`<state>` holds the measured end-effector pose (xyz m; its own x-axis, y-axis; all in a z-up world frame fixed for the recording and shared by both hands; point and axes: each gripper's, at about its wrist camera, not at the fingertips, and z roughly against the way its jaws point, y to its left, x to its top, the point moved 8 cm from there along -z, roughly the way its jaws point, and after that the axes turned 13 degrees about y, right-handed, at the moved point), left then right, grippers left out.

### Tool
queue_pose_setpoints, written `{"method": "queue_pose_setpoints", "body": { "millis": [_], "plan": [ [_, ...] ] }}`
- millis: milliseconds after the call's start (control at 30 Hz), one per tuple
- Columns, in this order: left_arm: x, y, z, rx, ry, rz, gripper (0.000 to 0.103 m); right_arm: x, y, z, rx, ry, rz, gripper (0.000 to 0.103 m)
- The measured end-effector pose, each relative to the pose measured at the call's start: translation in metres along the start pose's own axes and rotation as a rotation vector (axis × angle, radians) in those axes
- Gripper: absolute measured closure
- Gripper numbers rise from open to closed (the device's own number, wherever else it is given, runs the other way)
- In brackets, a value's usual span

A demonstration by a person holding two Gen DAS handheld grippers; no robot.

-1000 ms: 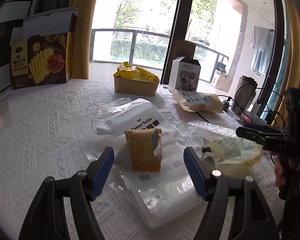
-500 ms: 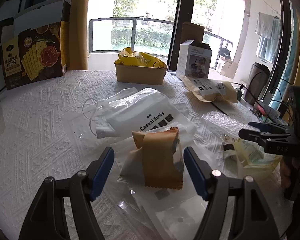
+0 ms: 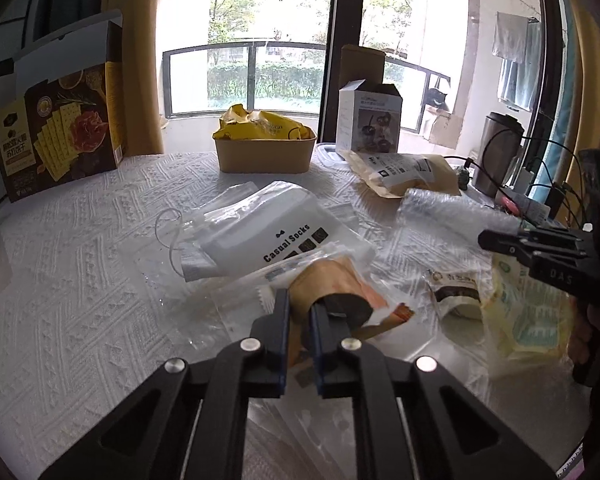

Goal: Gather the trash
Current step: 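Grasp the bubble wrap with the right tool while the left tool grasps the tan snack packet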

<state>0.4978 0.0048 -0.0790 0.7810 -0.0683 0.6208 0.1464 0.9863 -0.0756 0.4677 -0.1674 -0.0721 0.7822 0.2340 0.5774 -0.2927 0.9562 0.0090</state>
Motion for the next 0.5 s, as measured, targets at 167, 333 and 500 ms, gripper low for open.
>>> {"method": "queue_pose_setpoints", "body": {
  "millis": [167,333,500],
  "plan": [
    [-0.006,-0.007,0.021,-0.003,-0.021,-0.006,0.099,0.002,0.007,0.034,-0.003,-0.077,0.008,0.094],
    [-0.012,-0.013,0.049,-0.002,-0.055,-0.012,0.099,-0.001,0.016,0.071,0.001,-0.137,0.012,0.094],
    [-0.020,-0.019,0.076,-0.004,-0.083,-0.015,0.100,-0.012,0.028,0.103,0.004,-0.169,0.023,0.094]
  ]
}}
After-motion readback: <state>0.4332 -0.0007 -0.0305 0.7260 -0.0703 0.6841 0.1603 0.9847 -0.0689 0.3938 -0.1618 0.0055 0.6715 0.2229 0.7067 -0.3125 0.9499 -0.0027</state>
